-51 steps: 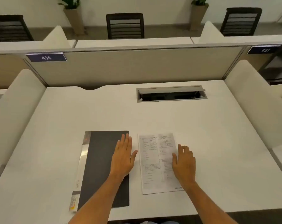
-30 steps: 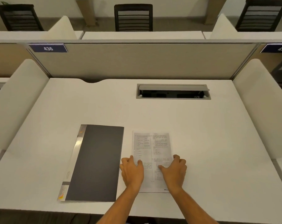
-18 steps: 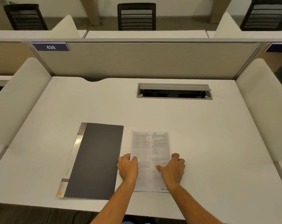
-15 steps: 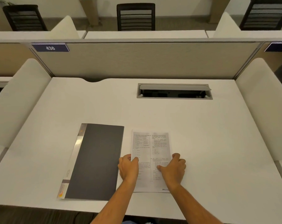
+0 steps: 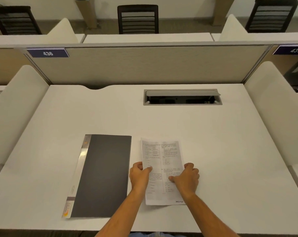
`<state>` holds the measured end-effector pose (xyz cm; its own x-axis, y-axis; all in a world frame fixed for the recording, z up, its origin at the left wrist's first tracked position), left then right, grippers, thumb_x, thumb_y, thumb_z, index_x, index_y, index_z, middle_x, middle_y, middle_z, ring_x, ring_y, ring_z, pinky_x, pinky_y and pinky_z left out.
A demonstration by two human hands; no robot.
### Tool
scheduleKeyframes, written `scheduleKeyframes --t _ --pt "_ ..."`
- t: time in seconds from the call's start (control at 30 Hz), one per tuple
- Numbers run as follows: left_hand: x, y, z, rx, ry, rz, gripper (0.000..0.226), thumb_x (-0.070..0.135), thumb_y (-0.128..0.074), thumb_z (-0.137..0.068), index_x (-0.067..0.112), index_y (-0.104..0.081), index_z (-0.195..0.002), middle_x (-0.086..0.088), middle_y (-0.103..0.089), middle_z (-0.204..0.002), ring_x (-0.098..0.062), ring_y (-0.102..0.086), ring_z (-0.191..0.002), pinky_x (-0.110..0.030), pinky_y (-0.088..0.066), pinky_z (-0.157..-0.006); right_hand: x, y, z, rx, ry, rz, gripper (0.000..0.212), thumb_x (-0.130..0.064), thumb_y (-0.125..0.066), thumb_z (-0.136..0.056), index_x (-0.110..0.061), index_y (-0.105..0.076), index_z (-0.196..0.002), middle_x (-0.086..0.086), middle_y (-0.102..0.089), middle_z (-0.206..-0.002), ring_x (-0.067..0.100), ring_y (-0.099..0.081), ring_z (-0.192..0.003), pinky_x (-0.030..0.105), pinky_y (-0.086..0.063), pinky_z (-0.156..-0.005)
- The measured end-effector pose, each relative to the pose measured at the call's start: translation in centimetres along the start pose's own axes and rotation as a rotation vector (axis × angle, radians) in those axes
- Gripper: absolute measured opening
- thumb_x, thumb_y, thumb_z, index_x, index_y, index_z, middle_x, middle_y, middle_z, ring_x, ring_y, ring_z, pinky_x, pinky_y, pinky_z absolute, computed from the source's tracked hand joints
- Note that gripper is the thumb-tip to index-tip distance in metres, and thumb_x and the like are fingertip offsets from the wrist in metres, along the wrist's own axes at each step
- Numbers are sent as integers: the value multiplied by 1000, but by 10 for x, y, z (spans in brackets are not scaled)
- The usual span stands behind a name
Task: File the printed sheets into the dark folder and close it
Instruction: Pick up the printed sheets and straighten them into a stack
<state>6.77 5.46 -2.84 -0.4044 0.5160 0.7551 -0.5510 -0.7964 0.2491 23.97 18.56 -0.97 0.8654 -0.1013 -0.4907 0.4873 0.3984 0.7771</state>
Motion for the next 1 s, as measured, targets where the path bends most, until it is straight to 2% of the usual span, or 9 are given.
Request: scheduleKeyframes --t 0.13,0.27,0.4,0.47,0.57,0.67,0.73,0.87,1.0 --pt "6 -8 8 -169 -66 -12 28 21 -78 -93 27 -68 -118 5 -78 -112 -18 -78 -95 -32 -67 -72 0 1 -1 -6 0 -11 82 -34 -104 -63 -20 -43 -117 2 -46 -113 27 -55 -112 40 -56 -93" --pt "8 -12 16 -167 -212 -162 29 21 -70 -101 38 -59 -122 4 -74 -124 -19 -74 -107 -42 -66 -88 2 -2 2 25 26 -41 84 -33 -105 -62 -25 -37 -111 0 -45 -112 24 -51 -109 39 -54 -92" --pt "21 -3 30 -259 -254 -35 29 13 -65 -104 38 -63 -119 2 -76 -120 -13 -78 -97 -31 -67 -76 14 -4 -4 -15 4 -265 77 -25 -105 -62 -24 -45 -112 1 -53 -115 27 -57 -112 37 -56 -89" --pt "33 9 37 -310 -260 24 30 12 -68 -102 33 -67 -124 1 -78 -117 -13 -78 -100 -31 -66 -77 19 4 -6 -96 -40 -505 77 -19 -105 -63 -22 -48 -116 5 -59 -116 30 -66 -109 40 -62 -86" --pt "55 27 49 -408 -256 97 31 14 -72 -99 26 -69 -128 0 -81 -116 -21 -79 -104 -39 -66 -85 11 32 -4 -288 -35 -766 79 -13 -101 -71 -20 -50 -131 8 -71 -121 29 -75 -106 36 -61 -81" --pt "74 39 58 -492 -228 140 33 15 -74 -98 20 -69 -130 -5 -81 -118 -28 -78 -108 -45 -65 -89 -8 61 5 -577 60 -879 74 -13 -95 -79 -23 -57 -142 12 -78 -131 33 -77 -118 52 -63 -99" --pt "85 41 64 -544 -252 143 35 17 -75 -97 17 -68 -131 -9 -79 -122 -33 -77 -111 -52 -63 -93 -24 76 14 -671 126 -890 67 -8 -91 -83 -17 -63 -143 13 -77 -134 35 -75 -122 57 -61 -103" --pt "106 44 78 -525 -344 228 35 10 -76 -95 12 -69 -130 -13 -78 -123 -35 -75 -112 -53 -63 -91 -58 100 27 -522 194 -905 52 -5 -88 -84 -14 -73 -133 10 -82 -125 32 -77 -117 52 -64 -99" --pt "120 49 85 -404 -502 264 35 7 -80 -82 23 -76 -112 -10 -78 -106 -29 -75 -101 -53 -65 -84 -82 110 43 -258 292 -908 25 -1 -88 -85 -22 -87 -99 11 -86 -102 33 -82 -97 47 -70 -82"
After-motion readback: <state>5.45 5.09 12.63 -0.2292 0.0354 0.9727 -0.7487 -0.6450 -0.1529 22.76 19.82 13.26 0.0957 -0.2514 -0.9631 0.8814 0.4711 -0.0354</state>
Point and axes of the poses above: each hand's wrist, its own z-axis away from the middle knuckle, its own y-axis out of the back of the hand, x = y × z, the point moved 4 cm from there along -z, towards the middle knuckle
